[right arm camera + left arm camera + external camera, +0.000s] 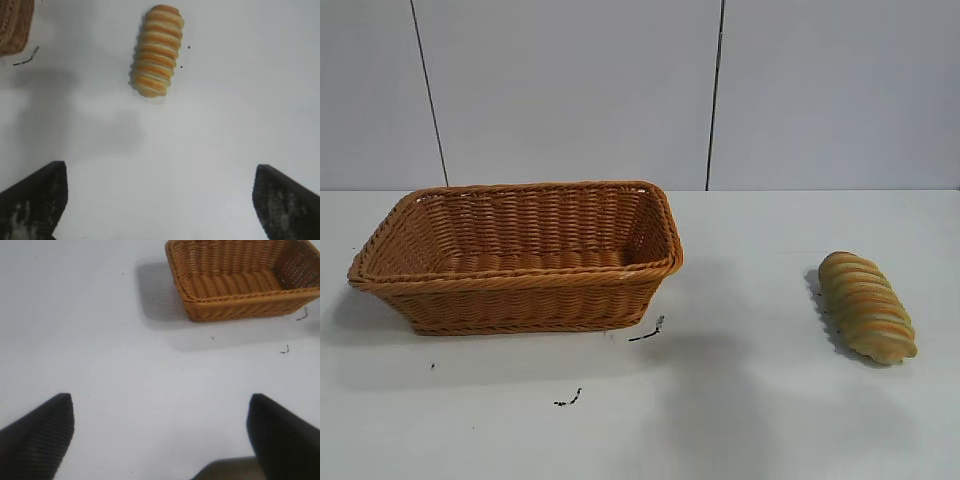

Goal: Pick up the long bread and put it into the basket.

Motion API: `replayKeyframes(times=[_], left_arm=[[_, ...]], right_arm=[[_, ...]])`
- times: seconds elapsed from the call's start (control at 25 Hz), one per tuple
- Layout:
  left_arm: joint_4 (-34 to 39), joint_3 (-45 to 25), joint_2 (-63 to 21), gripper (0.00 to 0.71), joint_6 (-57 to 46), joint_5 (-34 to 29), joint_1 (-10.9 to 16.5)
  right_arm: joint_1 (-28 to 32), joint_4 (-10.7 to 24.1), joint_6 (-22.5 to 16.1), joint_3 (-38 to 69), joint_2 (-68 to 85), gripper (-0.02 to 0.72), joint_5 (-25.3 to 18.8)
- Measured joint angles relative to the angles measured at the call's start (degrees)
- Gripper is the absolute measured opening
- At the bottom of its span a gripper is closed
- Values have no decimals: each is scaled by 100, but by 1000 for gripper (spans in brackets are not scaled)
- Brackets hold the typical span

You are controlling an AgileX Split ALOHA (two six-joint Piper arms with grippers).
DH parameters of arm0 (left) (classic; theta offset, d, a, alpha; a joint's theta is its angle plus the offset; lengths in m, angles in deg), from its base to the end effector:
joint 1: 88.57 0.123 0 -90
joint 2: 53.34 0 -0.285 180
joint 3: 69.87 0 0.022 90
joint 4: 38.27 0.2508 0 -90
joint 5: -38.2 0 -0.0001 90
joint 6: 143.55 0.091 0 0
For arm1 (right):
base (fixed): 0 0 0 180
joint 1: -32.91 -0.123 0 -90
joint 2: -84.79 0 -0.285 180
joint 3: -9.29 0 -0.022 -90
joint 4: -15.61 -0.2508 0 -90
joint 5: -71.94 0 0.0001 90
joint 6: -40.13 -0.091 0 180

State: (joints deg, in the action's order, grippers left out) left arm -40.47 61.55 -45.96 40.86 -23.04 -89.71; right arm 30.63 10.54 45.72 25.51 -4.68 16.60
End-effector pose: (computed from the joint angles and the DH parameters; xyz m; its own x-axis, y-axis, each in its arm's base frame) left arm -0.0063 -0.0029 0.2766 -0.4530 0.0674 -0.8889 0.0764 0.9964 0.0367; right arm 0.2739 0.0175 0.2755 -0.9403 -0.0845 -0.3297 -0.1079 0.9927 0.0532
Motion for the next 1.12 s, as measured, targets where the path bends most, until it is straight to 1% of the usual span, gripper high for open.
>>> replayKeyframes(times=[0.2,0.48,0.64,0.88,1.12], left_arm=[[0,0,0,692,0,0,0],[0,0,0,692,0,0,0],[0,0,0,692,0,0,0],[0,0,0,692,0,0,0],[0,0,0,692,0,0,0]], right_arm=[[0,-31,86,-561,-1186,690,474],[0,-39,86,-1133,-2593,690,886],[0,-66,86,-1355,-3254,690,1030],[0,-170,86,-1407,-3721,690,1296],[0,-200,86,-1435,-3805,690,1365]])
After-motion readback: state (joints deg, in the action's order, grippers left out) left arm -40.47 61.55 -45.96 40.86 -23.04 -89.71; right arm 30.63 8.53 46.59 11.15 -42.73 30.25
